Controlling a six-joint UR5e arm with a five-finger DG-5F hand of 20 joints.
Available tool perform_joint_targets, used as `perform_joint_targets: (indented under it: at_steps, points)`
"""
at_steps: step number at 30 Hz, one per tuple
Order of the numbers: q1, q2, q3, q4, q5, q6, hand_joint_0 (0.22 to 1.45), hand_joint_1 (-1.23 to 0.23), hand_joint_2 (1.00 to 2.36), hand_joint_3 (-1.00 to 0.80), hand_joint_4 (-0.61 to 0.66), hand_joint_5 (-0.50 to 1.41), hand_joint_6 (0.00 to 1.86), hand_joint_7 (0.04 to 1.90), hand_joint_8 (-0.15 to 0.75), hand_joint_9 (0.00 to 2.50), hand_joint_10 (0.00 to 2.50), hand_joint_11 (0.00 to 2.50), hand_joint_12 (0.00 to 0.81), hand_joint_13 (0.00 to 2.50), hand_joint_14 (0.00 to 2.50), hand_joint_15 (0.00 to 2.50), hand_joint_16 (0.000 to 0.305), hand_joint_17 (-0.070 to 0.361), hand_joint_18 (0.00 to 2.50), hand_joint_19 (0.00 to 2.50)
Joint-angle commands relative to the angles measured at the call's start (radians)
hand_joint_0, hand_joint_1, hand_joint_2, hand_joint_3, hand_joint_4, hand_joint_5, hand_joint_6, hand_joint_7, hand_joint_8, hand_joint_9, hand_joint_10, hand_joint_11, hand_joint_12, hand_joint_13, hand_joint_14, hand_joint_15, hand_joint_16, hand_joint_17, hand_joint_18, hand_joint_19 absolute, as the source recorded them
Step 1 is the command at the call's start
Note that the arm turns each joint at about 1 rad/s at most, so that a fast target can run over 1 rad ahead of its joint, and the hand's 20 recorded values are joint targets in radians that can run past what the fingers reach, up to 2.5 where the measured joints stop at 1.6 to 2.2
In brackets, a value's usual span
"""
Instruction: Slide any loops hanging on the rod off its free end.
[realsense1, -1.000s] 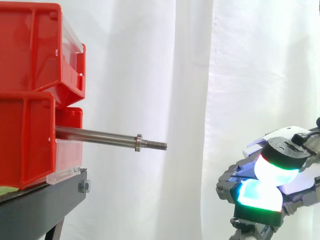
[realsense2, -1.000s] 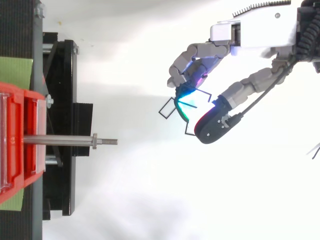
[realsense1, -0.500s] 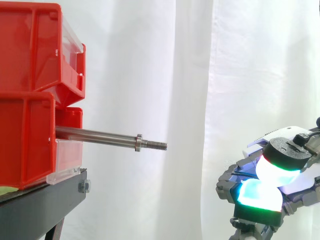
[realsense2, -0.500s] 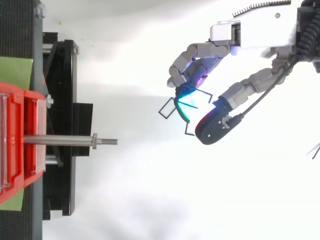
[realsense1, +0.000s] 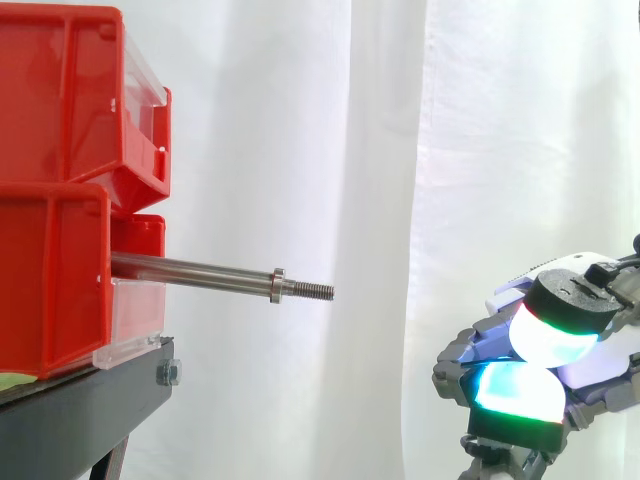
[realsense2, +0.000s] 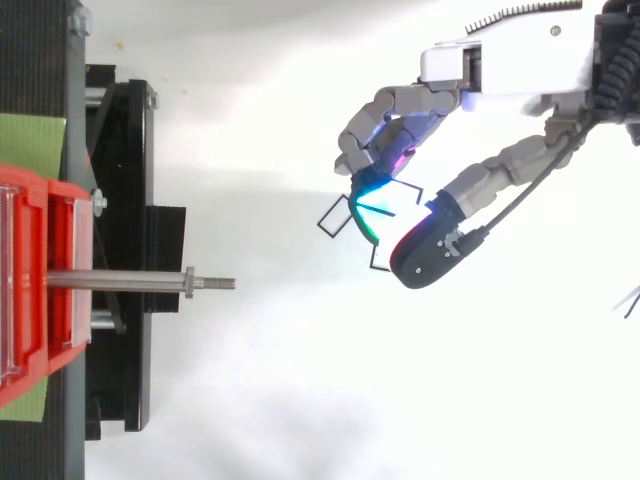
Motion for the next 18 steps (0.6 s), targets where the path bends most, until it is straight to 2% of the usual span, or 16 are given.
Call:
perform_joint_targets:
  at_steps: [1, 5, 11, 13, 15, 18]
  points:
    - [-0.002, 0.000, 0.000, -0.001, 0.001, -0.002, 0.46, -0.69, 1.00, -0.50, 0.14, -0.21, 0.81, 1.24, 0.273, 0.72, 0.01, 0.23, 0.312, 0.56, 0.00, 0.00, 0.051, 0.115, 0.54, 0.08]
    - [-0.002, 0.014, 0.000, -0.012, 0.002, -0.005, 0.43, -0.72, 1.00, -0.50, 0.15, -0.22, 0.81, 1.22, 0.282, 0.72, 0.01, 0.23, 0.324, 0.57, 0.00, 0.00, 0.054, 0.121, 0.55, 0.07]
    - [-0.002, 0.029, 0.000, -0.042, 0.005, -0.006, 0.40, -0.68, 1.00, -0.50, 0.15, -0.22, 0.81, 1.17, 0.294, 0.73, 0.01, 0.22, 0.336, 0.57, 0.00, 0.00, 0.057, 0.127, 0.57, 0.07]
    - [-0.002, 0.035, 0.000, -0.048, 0.005, -0.008, 0.40, -0.64, 1.00, -0.50, 0.16, -0.21, 0.80, 1.17, 0.294, 0.73, 0.01, 0.22, 0.339, 0.57, 0.00, 0.00, 0.057, 0.129, 0.57, 0.06]
    - [-0.004, 0.038, 0.000, -0.050, 0.007, -0.008, 0.44, -0.51, 1.00, -0.50, 0.15, -0.20, 0.75, 1.20, 0.282, 0.72, 0.01, 0.23, 0.327, 0.56, 0.00, 0.00, 0.054, 0.121, 0.54, 0.08]
    - [-0.004, 0.040, 0.000, -0.050, 0.008, -0.009, 0.49, -0.49, 1.00, -0.50, 0.12, -0.20, 0.70, 1.27, 0.261, 0.71, 0.01, 0.23, 0.308, 0.54, 0.00, 0.00, 0.050, 0.112, 0.49, 0.10]
